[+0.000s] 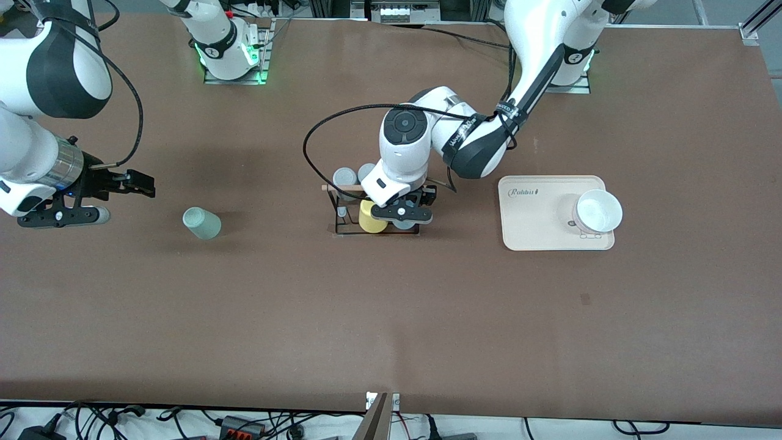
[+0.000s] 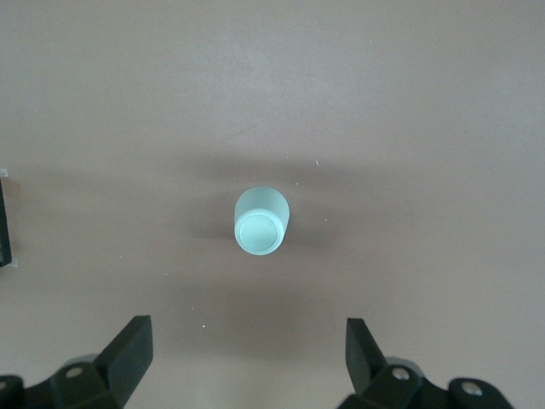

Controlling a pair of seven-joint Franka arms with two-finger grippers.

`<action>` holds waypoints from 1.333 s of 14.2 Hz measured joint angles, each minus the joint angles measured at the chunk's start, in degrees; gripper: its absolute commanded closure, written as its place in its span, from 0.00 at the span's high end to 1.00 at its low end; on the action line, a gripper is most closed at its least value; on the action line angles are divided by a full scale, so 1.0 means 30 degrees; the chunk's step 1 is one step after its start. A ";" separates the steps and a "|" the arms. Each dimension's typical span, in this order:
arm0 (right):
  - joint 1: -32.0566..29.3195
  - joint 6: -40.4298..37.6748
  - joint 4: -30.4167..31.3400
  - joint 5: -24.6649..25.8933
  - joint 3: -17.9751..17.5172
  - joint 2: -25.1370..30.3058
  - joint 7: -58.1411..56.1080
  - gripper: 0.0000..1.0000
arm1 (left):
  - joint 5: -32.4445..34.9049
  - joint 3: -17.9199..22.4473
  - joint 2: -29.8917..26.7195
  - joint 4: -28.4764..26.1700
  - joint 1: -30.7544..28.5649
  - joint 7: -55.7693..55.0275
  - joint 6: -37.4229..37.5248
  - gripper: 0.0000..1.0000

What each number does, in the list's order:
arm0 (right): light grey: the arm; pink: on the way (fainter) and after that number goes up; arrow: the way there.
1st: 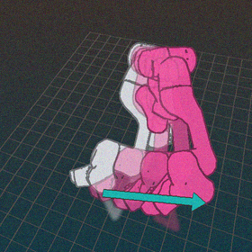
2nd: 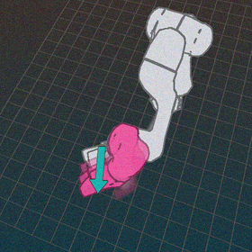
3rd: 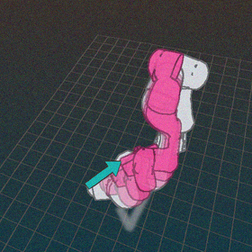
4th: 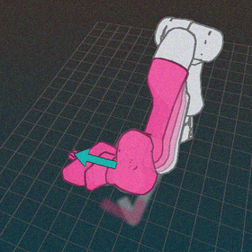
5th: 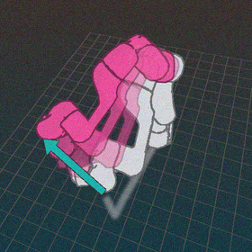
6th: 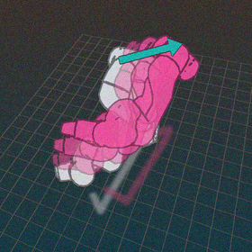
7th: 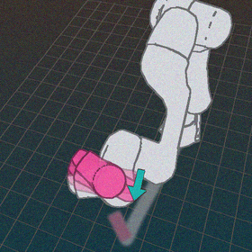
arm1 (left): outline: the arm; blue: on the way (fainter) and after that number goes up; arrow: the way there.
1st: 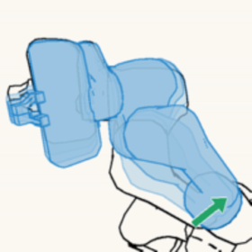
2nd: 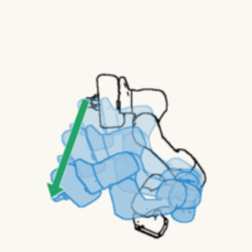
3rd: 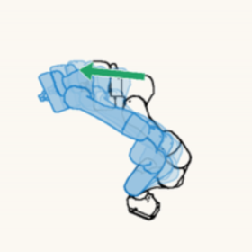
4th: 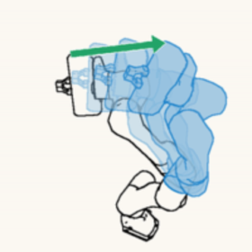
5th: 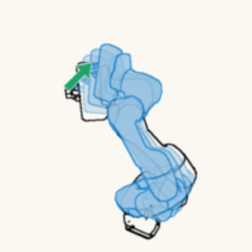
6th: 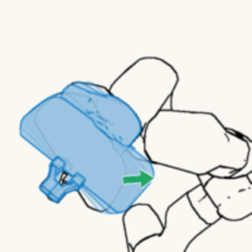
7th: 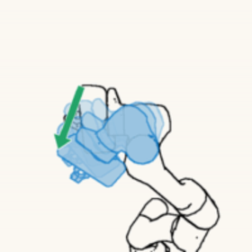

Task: Hang scattered cups on rack with three cups
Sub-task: 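Hang the blue cup on the rack peg beside the yellow cup, then release the blue cup and withdraw the left gripper while the right gripper descends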

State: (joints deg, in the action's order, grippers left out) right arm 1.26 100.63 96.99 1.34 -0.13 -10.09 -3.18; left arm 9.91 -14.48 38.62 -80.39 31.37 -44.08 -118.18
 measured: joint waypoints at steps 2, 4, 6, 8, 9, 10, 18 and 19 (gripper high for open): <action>0.0003 0.0000 0.0042 0.0000 0.0000 -0.0002 0.0136 1.00 | 0.0000 0.0000 0.0002 0.0012 0.0001 0.0002 -0.0013 1.00; 0.0120 0.0005 0.0173 0.0000 -0.0001 -0.0006 0.0197 1.00 | 0.0000 0.0006 0.0002 0.0024 -0.0002 0.0008 -0.0012 1.00; 0.0295 0.0044 0.0337 0.0000 -0.0004 -0.0028 0.0399 1.00 | 0.0000 0.0023 0.0001 0.0076 -0.0020 0.0294 -0.0012 1.00; 0.0382 0.0560 0.0831 0.0000 -0.0004 -0.0096 0.0859 1.00 | 0.0000 0.0038 -0.0053 0.0299 -0.0103 0.0732 0.0011 1.00; 0.0458 0.0988 0.1164 0.0000 -0.0005 -0.0167 0.1064 1.00 | 0.0000 0.0046 -0.0177 0.0433 -0.0181 0.0893 0.0142 1.00; 0.0554 0.1520 0.1535 0.0000 -0.0006 -0.0260 0.1255 1.00 | 0.0000 0.0053 -0.0424 0.0574 -0.0283 0.0958 0.0497 1.00; 0.0570 0.5351 0.4002 -0.0001 0.0083 -0.2250 0.2802 1.00 | 0.0001 0.0089 -0.4587 0.0998 -0.3987 0.4682 0.6561 1.00; 0.0585 0.5569 0.4010 -0.0001 0.0081 -0.2649 0.3257 1.00 | 0.0001 0.0092 -0.5066 0.0999 -0.4876 0.5638 0.7651 1.00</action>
State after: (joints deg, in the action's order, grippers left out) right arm 3.01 117.33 109.02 1.34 0.11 -18.03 6.59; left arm 9.91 -14.21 23.42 -77.39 16.75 -27.16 -95.22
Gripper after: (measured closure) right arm 0.000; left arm 0.000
